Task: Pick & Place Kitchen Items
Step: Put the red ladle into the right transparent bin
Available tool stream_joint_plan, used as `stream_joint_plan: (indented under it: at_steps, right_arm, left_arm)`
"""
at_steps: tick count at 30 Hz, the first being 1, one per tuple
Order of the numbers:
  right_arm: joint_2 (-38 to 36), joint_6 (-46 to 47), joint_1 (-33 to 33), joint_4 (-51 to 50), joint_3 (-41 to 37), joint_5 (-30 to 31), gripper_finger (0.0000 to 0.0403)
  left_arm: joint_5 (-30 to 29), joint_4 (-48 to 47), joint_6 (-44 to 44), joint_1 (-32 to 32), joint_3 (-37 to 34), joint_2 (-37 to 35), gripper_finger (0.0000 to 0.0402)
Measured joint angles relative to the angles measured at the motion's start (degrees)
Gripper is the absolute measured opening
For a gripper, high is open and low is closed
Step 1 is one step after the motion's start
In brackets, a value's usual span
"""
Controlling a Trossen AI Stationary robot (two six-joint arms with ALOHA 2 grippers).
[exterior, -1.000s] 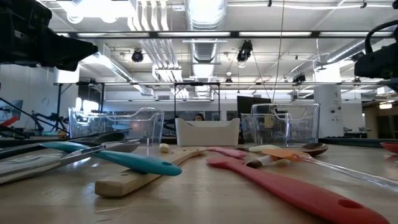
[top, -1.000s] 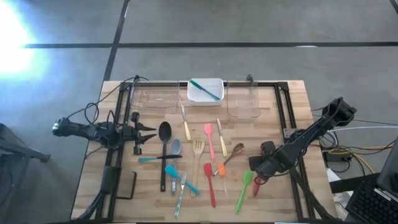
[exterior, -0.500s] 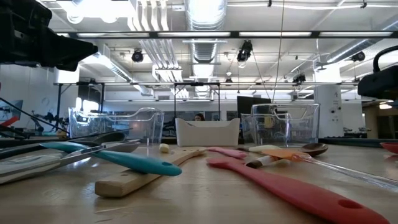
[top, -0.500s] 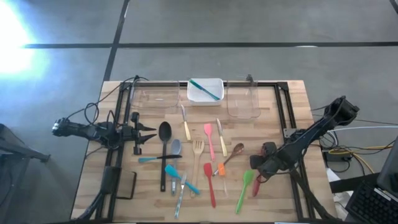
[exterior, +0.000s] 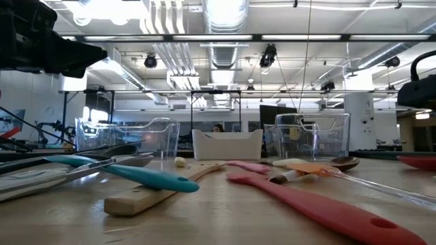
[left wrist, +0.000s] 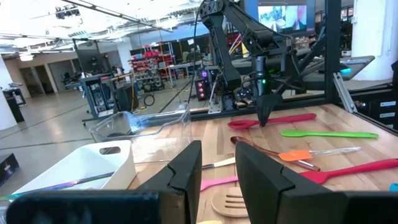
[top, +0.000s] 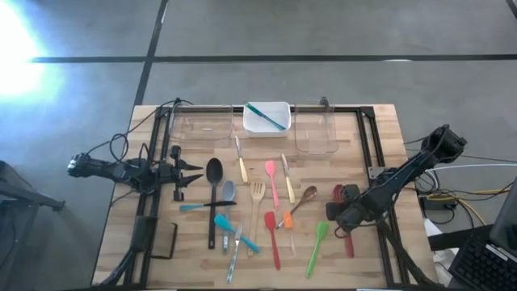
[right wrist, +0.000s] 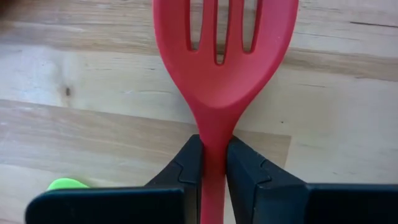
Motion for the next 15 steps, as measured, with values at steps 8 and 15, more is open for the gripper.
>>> stream_joint_plan:
  at_steps: [8, 15]
  right_arm:
    - [0.13, -2.47, 0.00, -3.35, 2.11, 0.13, 0.0033]
    - [0.15, -5.17, -0.02, -16.81, 9.65, 2.82, 0.0033]
  left_arm:
    - [-0.01, 0.00, 0.00, 0.02, 0.00, 0.00, 0.0101]
    - [-0.01, -0.01, 0.00, 0.00, 0.00, 0.02, 0.0101]
